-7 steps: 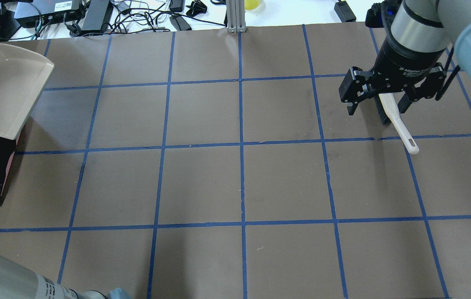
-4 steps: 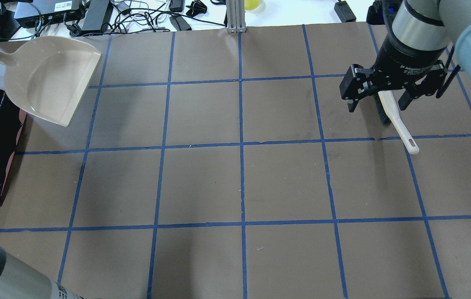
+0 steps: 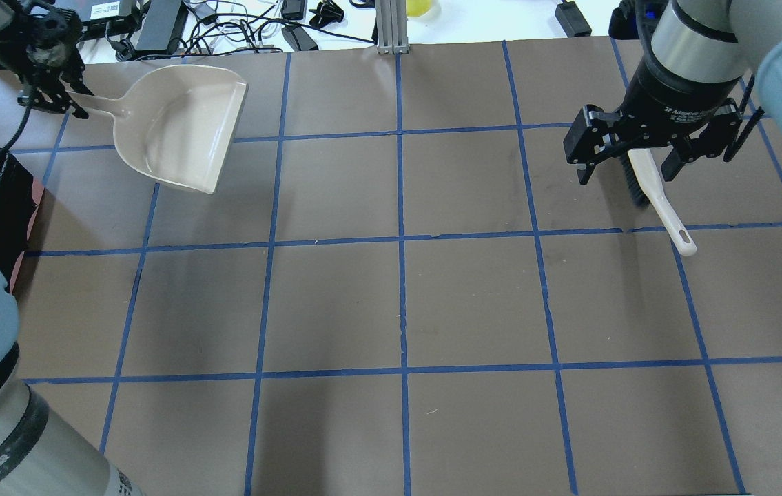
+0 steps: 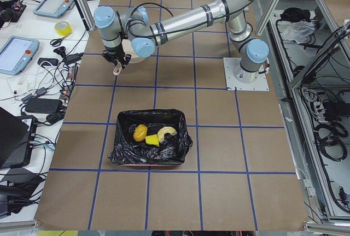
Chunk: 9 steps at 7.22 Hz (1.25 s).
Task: Sweep and dump trash into bin
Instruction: 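Bring the empty dustpan back and set it on the table with the left gripper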
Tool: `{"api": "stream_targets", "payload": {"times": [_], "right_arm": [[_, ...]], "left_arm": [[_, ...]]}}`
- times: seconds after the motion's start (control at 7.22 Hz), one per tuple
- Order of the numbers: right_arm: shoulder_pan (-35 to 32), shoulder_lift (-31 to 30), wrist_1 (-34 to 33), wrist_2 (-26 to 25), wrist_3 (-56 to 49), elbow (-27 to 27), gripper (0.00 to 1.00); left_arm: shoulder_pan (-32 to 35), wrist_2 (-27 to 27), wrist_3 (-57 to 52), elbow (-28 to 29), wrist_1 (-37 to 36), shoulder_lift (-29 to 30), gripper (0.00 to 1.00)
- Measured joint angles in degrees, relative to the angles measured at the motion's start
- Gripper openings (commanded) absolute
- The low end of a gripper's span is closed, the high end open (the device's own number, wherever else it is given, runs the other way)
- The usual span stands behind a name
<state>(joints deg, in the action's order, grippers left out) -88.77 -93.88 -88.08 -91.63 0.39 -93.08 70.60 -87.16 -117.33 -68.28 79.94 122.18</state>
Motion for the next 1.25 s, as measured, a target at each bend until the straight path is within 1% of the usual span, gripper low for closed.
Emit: {"api": "stream_targets", "payload": {"times": [0.28, 0.69, 0.97, 1.25], "right_arm": [[0.0, 0.0, 0.1, 0.0, 0.2, 0.0, 1.00], [0.0, 0.1, -0.1, 0.0, 0.4, 0.0, 1.00], [-0.1, 0.0, -0.1, 0.0, 0.5, 0.0, 1.00], [-0.1, 0.0, -0.1, 0.0, 0.5, 0.0, 1.00]], "left_arm": [[2.7, -0.6, 4.1, -1.2, -1.9, 2.1, 0.00], [3.8, -1.3, 8.1, -3.4, -5.7, 4.4, 0.00], [5.5, -2.1, 10.4, -4.2, -6.6, 5.1, 0.00], [7.7, -4.0, 13.0, -4.4, -6.8, 5.1, 0.00]]}}
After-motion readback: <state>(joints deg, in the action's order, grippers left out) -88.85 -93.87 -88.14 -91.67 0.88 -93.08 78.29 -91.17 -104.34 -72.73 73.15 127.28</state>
